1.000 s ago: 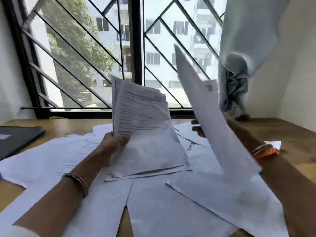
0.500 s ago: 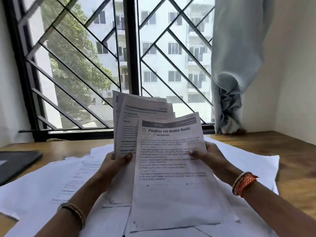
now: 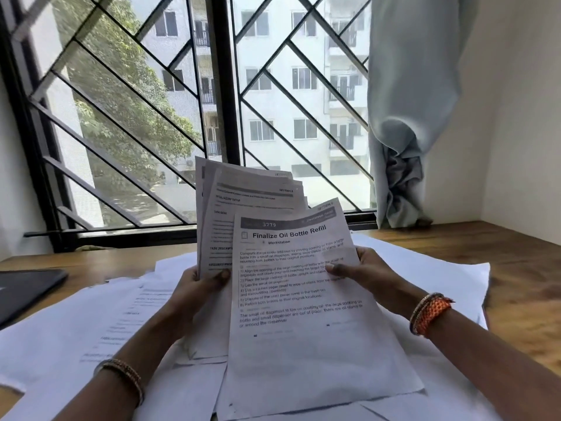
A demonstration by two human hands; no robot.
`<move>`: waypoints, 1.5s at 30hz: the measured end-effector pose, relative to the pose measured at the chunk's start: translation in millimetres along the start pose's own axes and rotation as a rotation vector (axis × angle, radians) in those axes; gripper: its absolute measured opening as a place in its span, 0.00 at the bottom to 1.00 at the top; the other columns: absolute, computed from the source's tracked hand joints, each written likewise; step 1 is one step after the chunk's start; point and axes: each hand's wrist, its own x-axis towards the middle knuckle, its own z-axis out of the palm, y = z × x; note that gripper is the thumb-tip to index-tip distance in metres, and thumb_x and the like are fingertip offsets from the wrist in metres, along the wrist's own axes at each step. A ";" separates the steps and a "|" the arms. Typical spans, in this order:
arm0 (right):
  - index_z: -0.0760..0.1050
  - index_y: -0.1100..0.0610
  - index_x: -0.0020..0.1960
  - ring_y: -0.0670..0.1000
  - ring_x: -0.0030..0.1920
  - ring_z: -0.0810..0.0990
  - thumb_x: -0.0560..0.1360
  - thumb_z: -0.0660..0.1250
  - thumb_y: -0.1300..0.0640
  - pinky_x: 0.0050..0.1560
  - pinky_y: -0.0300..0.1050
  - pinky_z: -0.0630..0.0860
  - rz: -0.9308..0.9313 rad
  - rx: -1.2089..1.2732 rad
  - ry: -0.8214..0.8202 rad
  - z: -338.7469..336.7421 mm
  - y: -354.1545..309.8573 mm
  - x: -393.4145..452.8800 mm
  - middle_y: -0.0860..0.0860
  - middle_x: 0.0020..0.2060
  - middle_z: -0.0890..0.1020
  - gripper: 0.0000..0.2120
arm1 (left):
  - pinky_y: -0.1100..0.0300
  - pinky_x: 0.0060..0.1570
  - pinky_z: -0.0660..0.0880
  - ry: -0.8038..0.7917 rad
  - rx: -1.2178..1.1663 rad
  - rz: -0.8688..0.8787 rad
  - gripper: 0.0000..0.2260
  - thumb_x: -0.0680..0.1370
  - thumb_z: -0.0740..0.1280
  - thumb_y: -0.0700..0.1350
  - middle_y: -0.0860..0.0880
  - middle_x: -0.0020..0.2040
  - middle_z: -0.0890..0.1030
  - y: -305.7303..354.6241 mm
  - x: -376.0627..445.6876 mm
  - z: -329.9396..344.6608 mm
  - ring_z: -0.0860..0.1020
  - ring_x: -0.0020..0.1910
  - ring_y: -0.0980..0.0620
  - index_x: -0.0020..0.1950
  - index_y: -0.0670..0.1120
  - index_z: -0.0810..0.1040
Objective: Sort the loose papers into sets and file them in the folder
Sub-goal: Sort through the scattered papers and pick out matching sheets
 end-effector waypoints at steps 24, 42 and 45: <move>0.77 0.61 0.50 0.54 0.43 0.80 0.75 0.67 0.70 0.40 0.45 0.79 -0.061 -0.206 0.625 -76.5 2.7 16.4 0.56 0.45 0.82 0.07 | 0.60 0.29 0.78 0.097 -0.036 0.034 0.04 0.76 0.67 0.36 0.50 0.36 0.85 1.3 4.7 -8.2 0.82 0.36 0.49 0.46 0.45 0.80; 0.80 0.62 0.55 0.52 0.50 0.81 0.72 0.66 0.70 0.45 0.34 0.70 -0.455 -0.837 0.546 -30.4 -13.0 7.1 0.54 0.49 0.84 0.13 | 0.60 0.34 0.80 -0.095 -0.123 0.024 0.07 0.76 0.64 0.34 0.44 0.42 0.85 20.6 -7.8 2.4 0.83 0.36 0.50 0.51 0.40 0.80; 0.80 0.61 0.56 0.54 0.50 0.82 0.73 0.65 0.70 0.47 0.40 0.74 -0.450 -0.867 0.606 -32.1 -13.8 8.9 0.55 0.50 0.84 0.14 | 0.62 0.32 0.79 -0.104 -0.162 0.055 0.06 0.76 0.64 0.33 0.46 0.38 0.85 25.9 -8.0 7.6 0.83 0.34 0.52 0.48 0.40 0.79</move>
